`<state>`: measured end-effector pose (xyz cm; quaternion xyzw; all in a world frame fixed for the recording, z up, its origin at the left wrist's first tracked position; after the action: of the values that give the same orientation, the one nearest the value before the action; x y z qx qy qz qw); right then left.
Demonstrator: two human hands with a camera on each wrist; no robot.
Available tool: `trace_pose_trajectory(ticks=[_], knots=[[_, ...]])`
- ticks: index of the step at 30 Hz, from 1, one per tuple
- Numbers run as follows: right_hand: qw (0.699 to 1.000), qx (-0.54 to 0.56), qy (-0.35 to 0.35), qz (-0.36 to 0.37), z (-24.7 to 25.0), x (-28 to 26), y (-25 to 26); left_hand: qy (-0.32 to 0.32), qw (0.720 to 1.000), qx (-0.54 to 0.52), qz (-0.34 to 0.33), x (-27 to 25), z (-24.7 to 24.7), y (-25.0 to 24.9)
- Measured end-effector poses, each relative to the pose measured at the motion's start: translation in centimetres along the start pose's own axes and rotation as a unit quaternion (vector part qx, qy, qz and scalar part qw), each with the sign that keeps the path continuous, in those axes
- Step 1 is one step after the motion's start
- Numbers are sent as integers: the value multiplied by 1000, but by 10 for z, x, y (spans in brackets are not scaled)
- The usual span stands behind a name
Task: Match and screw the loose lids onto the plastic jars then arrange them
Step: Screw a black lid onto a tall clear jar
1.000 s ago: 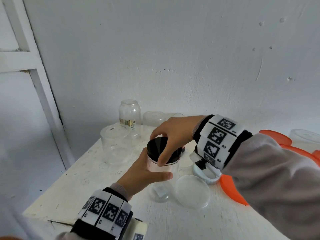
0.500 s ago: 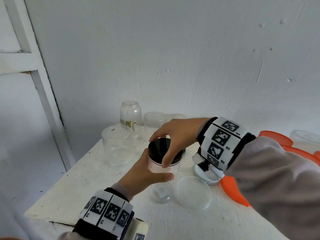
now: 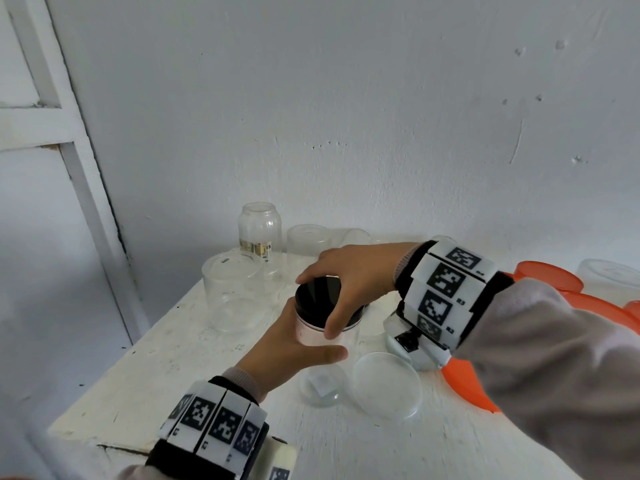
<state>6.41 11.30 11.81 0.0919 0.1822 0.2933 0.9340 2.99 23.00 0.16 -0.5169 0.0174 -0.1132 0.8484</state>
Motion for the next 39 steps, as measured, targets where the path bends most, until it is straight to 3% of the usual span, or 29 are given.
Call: trace_pose_trajectory(ticks=[9,15,18,25,33,39], knots=[[996,-20,-81,-26,-13,5,-2,-1,1000,-14,-4,0,-1,1],[999,37,2,-4,-6,-2,-8,2,1000,-3,1,-1,0,-2],[999,39,-9,9,-4,-1,-8,0,1000,-4,0,-3,0,-4],[998,-7,-54,-36,-11,3,-5,2,1000,-11,-10,-4,-1,-5],[999,39,-2,28,-3,1,-3,-1,1000,-8,0,-2,-1,-3],[998,-20,-53,-3,-9,5,0,-7,1000,-11,-5,-2,-1,-1]])
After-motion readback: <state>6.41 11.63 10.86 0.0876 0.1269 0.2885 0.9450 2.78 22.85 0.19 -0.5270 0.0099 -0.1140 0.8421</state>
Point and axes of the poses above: each hand's wrist, its own x-axis towards the middle knuckle, its own z-axis out of the back of the hand, y = z × x, the point moved 3 cm from there along x, towards the middle knuckle, and after that the axes turned 13 degrees about x, right-handed, at the moved point
